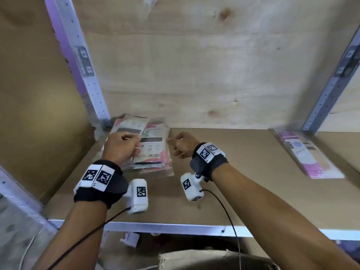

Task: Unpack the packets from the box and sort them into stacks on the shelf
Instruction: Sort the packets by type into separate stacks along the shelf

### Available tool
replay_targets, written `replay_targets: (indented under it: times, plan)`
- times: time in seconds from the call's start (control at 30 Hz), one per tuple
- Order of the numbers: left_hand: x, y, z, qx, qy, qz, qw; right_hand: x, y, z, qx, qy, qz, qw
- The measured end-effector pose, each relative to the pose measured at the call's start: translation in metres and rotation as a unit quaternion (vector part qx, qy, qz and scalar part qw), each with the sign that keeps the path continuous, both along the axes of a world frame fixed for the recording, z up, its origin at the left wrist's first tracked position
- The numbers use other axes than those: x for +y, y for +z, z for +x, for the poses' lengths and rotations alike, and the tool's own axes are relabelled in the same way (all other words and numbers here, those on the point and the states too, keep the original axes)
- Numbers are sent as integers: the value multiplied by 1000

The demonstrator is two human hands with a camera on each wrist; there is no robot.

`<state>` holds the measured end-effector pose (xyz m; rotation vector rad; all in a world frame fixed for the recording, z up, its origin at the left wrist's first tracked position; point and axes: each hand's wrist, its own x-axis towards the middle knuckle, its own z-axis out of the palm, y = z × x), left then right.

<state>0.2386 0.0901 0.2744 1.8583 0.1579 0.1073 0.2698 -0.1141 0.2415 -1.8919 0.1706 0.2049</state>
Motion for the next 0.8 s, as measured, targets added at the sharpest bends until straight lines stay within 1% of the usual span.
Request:
replay_targets:
  times: [0.17, 0.3, 0.4, 0.47, 0.6, 0.7, 0.8]
  plan:
    - [14, -4, -2, -5, 3, 1, 1000, 29, -16, 13, -5, 52, -56, 997]
    - [19, -6, -2, 3, 7, -7, 1000, 22, -19, 12, 36, 44, -39, 998]
    - [12, -8, -5, 0, 0, -10, 1000, 6, -14, 2, 61, 52, -94, 992]
    - [3, -10, -6, 0, -14, -25, 1000, -9, -11, -9, 67, 55, -77, 993]
    - [-22, -15, -12, 26, -53, -84, 995, -41, -6, -44, 50, 28, 26, 998]
    - [-45, -17, -18, 74, -87, -136, 984, -65, 6, -71, 14, 7, 48, 999]
    - [-70, -17, -25, 119, -136, -178, 967, -85, 22, -97, -52, 2, 51, 997]
